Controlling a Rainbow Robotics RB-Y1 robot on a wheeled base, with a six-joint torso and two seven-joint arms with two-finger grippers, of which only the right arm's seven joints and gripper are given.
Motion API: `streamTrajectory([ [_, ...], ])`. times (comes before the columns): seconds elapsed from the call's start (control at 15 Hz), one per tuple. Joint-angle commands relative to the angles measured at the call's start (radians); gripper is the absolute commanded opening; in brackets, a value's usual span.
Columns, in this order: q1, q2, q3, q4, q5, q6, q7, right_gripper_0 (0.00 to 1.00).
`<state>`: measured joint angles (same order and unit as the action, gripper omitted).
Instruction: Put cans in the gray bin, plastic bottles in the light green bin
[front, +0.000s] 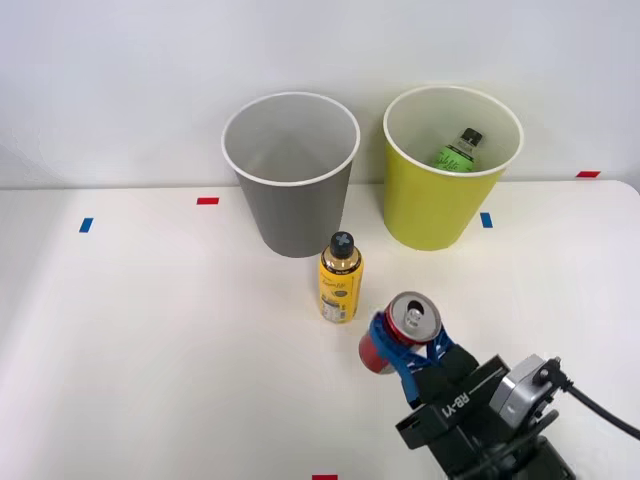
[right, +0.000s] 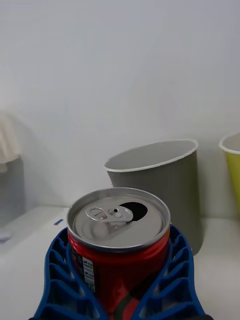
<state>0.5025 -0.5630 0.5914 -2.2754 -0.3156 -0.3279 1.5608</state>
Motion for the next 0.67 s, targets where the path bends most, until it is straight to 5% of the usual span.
streamTrajectory([
  [0.07, -0.07, 0.045, -0.054, -0.17, -0.079, 0.23, -0.004, 0.0],
  [0.53, -0.403, 0.261, -0.229, -0.176, -0.218, 0.624, -0.01, 0.0],
  [0.67, -0.544, 0.314, -0.259, -0.075, -0.275, 0.652, -0.008, 0.0],
])
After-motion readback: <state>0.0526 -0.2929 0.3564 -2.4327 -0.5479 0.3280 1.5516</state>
